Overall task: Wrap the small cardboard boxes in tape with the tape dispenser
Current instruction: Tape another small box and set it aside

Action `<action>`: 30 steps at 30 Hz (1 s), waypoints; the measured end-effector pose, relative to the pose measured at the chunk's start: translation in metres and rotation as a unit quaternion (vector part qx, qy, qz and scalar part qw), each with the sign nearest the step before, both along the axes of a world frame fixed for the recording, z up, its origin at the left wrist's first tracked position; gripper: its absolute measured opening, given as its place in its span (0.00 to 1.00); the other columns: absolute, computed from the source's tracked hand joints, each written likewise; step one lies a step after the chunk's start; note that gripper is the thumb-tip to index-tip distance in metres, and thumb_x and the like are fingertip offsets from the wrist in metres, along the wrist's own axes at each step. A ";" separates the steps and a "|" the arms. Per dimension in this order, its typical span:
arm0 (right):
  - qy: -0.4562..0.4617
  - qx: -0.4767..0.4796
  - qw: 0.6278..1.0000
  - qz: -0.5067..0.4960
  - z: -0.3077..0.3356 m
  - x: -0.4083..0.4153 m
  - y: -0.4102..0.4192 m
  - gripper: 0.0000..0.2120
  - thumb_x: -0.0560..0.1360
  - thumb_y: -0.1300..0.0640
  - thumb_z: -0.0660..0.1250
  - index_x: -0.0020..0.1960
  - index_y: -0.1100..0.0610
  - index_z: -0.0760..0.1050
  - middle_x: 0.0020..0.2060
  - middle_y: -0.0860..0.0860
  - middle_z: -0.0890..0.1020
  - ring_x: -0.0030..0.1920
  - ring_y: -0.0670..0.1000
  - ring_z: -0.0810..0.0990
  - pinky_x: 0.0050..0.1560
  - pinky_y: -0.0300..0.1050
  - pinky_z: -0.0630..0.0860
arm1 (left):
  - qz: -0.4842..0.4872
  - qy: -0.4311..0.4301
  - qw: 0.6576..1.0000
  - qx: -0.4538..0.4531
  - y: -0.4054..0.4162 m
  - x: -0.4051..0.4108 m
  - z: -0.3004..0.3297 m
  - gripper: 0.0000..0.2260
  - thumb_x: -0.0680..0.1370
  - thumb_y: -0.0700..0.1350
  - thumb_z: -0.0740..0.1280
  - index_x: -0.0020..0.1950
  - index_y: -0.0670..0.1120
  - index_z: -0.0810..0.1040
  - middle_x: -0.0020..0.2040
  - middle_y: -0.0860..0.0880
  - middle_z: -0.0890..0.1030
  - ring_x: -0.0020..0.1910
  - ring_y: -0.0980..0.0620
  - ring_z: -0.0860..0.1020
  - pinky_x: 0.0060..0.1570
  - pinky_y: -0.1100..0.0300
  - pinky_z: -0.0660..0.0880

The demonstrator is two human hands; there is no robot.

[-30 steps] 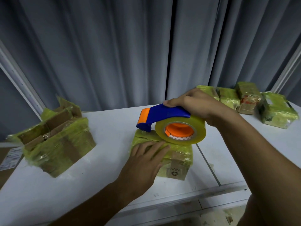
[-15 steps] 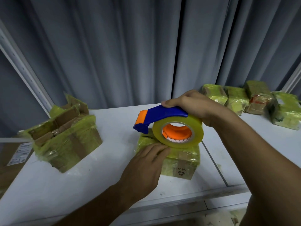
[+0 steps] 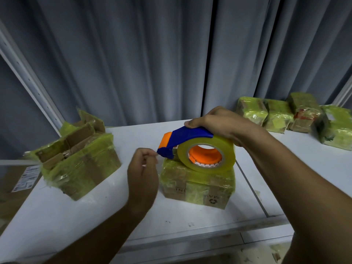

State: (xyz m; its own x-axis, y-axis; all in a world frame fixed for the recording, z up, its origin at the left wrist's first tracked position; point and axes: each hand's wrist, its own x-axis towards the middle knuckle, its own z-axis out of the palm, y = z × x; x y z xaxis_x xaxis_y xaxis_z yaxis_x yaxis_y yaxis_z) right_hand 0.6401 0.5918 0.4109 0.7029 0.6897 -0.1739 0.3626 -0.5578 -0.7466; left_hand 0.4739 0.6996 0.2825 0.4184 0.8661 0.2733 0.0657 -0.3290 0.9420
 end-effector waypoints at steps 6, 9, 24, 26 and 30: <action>-0.003 -0.005 1.000 0.002 -0.001 0.000 0.002 0.19 0.72 0.37 0.74 0.47 0.54 0.81 0.41 0.51 0.86 0.40 0.52 0.86 0.43 0.47 0.84 | -0.098 0.070 0.951 -0.284 0.025 0.008 -0.002 0.04 0.82 0.45 0.63 0.53 0.49 0.77 0.50 0.48 0.81 0.50 0.48 0.79 0.48 0.54 0.77; -0.012 -0.009 1.000 -0.001 -0.002 -0.001 0.003 0.20 0.72 0.37 0.73 0.47 0.54 0.81 0.42 0.51 0.86 0.41 0.52 0.85 0.41 0.45 0.82 | -0.131 0.061 0.937 -0.318 0.020 0.010 -0.004 0.04 0.81 0.44 0.63 0.51 0.49 0.78 0.49 0.46 0.83 0.49 0.47 0.81 0.53 0.49 0.78; -0.023 -0.026 0.999 0.025 -0.002 -0.006 0.003 0.20 0.74 0.34 0.70 0.46 0.52 0.79 0.42 0.50 0.85 0.41 0.51 0.84 0.37 0.43 0.79 | -0.132 0.059 0.952 -0.269 0.027 0.017 -0.012 0.10 0.76 0.39 0.69 0.57 0.45 0.79 0.49 0.44 0.83 0.49 0.44 0.81 0.45 0.53 0.79; -0.009 -0.030 0.999 0.035 -0.003 -0.006 0.001 0.21 0.73 0.34 0.70 0.47 0.52 0.81 0.42 0.50 0.86 0.41 0.52 0.86 0.42 0.46 0.83 | -0.126 0.052 0.954 -0.266 0.027 0.017 -0.011 0.10 0.76 0.38 0.69 0.56 0.44 0.79 0.49 0.44 0.83 0.49 0.45 0.81 0.45 0.53 0.79; 0.014 -0.023 0.999 0.040 -0.001 -0.002 -0.003 0.22 0.70 0.33 0.73 0.47 0.52 0.82 0.40 0.49 0.87 0.40 0.51 0.87 0.40 0.44 0.82 | -0.117 0.054 0.958 -0.254 0.028 0.018 -0.012 0.10 0.75 0.36 0.69 0.55 0.45 0.79 0.51 0.43 0.83 0.51 0.44 0.81 0.46 0.53 0.79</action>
